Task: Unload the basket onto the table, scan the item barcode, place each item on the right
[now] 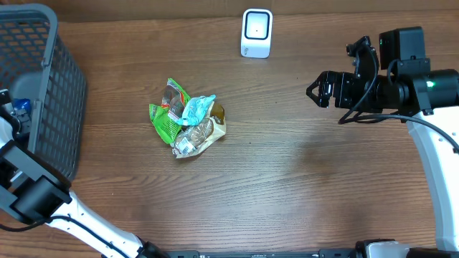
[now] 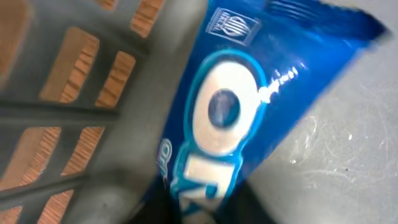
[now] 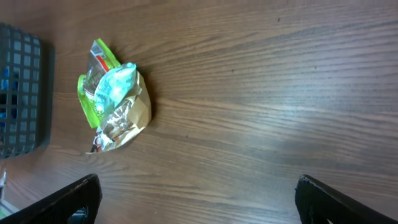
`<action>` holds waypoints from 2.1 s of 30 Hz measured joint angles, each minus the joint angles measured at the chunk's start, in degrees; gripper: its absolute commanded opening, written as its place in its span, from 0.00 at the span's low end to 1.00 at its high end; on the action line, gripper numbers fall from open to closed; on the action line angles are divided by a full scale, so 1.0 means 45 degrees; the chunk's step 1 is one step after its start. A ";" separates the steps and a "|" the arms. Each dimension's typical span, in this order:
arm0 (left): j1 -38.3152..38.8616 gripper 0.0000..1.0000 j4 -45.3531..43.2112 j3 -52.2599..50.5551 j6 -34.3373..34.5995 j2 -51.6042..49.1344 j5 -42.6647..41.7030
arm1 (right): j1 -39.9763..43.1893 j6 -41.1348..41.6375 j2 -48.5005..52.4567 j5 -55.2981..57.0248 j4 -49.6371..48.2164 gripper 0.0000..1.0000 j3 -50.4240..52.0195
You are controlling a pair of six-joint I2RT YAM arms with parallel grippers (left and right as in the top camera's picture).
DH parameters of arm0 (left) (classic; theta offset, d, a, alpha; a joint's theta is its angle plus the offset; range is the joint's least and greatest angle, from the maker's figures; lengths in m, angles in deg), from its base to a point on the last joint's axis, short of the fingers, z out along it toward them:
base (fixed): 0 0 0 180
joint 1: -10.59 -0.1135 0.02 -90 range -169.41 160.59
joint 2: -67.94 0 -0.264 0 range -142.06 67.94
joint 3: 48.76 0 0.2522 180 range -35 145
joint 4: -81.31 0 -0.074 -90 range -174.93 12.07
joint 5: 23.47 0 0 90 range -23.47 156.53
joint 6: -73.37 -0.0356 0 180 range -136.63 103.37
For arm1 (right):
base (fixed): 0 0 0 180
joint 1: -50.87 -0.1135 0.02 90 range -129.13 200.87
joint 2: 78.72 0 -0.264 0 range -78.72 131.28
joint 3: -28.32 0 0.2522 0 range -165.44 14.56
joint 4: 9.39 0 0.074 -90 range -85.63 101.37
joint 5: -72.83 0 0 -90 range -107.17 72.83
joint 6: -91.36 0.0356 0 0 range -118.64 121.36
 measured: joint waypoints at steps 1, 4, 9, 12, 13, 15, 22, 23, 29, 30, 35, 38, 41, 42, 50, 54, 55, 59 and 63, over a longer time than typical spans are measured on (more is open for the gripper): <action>0.0000 0.04 0.0117 0.0087 0.0296 0.0000 -0.0010 | 0.0000 0.0000 0.0000 0.0000 0.0010 1.00 0.0000; 0.0010 0.04 0.0248 0.0131 0.0937 0.0000 -0.0223 | 0.0000 0.0000 0.0000 0.0000 0.0010 1.00 0.0000; 0.0112 0.04 0.1394 0.0792 0.2273 -0.0063 -0.1977 | 0.0000 0.0000 0.0000 0.0000 0.0010 1.00 0.0000; 0.0510 0.04 0.3429 0.2788 0.3259 -0.0656 -0.3954 | 0.0000 -0.0005 0.0000 -0.0005 0.0010 1.00 0.0000; 0.0627 0.04 0.4022 0.3551 0.3463 -0.0835 -0.4357 | 0.0000 0.0000 0.0000 0.0000 0.0005 1.00 0.0000; 0.0879 0.04 0.5629 0.6052 0.3789 -0.1151 -0.5119 | 0.0000 0.0000 0.0000 0.0000 0.0005 1.00 0.0000; 0.1404 0.04 0.9981 1.5713 0.4201 -0.0602 -0.6227 | 0.0000 0.0000 0.0000 0.0005 0.0000 1.00 0.0000; 0.1477 0.04 1.0525 1.6067 0.4235 0.0102 -0.6348 | 0.0000 -0.0005 0.0000 0.0000 0.0000 1.00 0.0000; 0.2691 0.04 1.3818 1.6310 0.3954 0.2477 -0.6484 | 0.0000 0.0000 0.0000 0.0000 0.0005 1.00 0.0000; 0.3094 0.04 1.3809 1.6145 0.3939 0.2696 -0.6543 | 0.0000 -0.0005 0.0000 0.0000 -0.0005 1.00 0.0000; 0.5372 0.04 1.3804 1.4348 0.3871 0.3109 -0.6756 | 0.0005 0.0000 0.0000 0.0000 0.0029 1.00 0.0000; 0.7159 0.04 1.3780 1.2352 0.3798 0.3041 -0.6800 | 0.0000 0.0000 0.0000 0.0000 0.0204 1.00 0.0000; 0.8471 0.04 1.3789 1.0185 0.3643 0.3118 -0.6494 | 0.0000 -0.0005 0.0000 0.0024 0.0257 1.00 0.0000; 0.8786 0.04 1.3712 0.9568 0.3599 0.3118 -0.6295 | 0.0000 0.0005 0.0000 0.0049 0.0248 1.00 0.0000; 1.1793 0.04 1.1506 0.1812 0.3881 0.2948 -0.3662 | 0.0000 0.0000 0.0000 0.0092 0.0000 1.00 0.0000; 1.1846 0.04 1.0559 0.0049 0.4337 0.2948 -0.3376 | 0.0000 -0.0005 0.0000 0.0102 0.0005 1.00 0.0000; 1.1846 0.04 1.0540 -0.0146 0.4425 0.2943 -0.3288 | 0.0000 0.0005 0.0000 0.0102 0.0000 1.00 0.0000; 1.1851 0.17 1.0554 -0.0282 0.4911 0.2943 -0.2521 | 0.0000 0.0010 0.0000 0.0112 -0.0078 1.00 0.0000; 1.1851 0.49 1.0574 -0.0282 0.5212 0.2943 -0.2108 | 0.0000 0.0005 0.0000 0.0141 -0.0087 1.00 0.0000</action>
